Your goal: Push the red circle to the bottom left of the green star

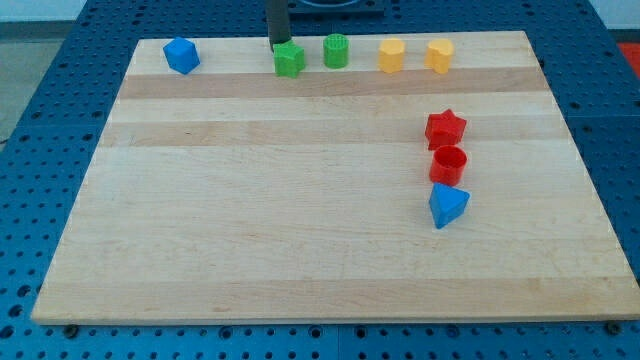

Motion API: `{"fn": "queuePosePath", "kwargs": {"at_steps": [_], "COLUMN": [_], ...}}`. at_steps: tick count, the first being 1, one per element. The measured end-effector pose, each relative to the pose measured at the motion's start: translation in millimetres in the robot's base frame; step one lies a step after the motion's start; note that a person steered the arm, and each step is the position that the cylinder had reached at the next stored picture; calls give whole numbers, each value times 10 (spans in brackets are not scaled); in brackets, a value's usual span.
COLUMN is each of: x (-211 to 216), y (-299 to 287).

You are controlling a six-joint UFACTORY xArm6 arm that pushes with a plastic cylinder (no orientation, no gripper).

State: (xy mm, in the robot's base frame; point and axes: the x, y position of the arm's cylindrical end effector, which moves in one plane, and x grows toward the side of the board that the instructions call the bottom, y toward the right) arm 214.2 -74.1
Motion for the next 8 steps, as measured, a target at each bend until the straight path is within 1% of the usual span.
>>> {"fn": "queuePosePath", "kwargs": {"at_steps": [1, 2, 4, 5, 6, 7, 8], "x": [649, 1064, 1065, 1116, 1124, 1440, 1985], "y": [46, 449, 529, 1415, 2420, 3323, 3313]}}
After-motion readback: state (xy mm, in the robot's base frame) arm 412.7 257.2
